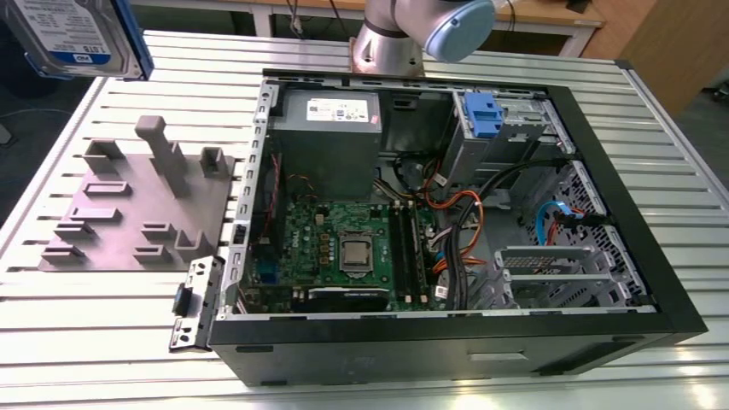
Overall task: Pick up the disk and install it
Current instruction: 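Pick up the disk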
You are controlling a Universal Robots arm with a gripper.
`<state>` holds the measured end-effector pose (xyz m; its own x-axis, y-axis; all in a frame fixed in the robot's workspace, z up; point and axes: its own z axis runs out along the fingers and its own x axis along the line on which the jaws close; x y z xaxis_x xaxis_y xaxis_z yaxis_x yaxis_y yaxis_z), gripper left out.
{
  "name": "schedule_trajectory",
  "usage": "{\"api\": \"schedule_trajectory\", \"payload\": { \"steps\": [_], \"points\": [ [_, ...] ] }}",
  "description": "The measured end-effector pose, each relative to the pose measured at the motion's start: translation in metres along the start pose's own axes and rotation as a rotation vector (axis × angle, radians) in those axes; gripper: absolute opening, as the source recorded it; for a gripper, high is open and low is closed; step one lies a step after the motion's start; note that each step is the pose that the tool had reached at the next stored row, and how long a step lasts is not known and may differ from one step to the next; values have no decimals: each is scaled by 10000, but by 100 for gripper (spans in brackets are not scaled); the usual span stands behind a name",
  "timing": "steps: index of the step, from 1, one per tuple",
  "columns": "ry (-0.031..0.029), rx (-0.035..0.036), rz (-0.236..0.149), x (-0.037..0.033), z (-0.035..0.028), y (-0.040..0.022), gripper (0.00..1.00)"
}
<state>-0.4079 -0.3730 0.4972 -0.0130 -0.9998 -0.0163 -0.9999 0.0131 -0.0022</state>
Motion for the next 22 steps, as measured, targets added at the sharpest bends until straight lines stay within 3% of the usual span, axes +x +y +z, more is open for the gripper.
{"api": "schedule_trajectory", "payload": {
  "steps": [13, 22],
  "points": [
    [0, 0, 0, -1, 0, -100, 37],
    [0, 0, 0, -2, 0, -133, 37]
  ]
}}
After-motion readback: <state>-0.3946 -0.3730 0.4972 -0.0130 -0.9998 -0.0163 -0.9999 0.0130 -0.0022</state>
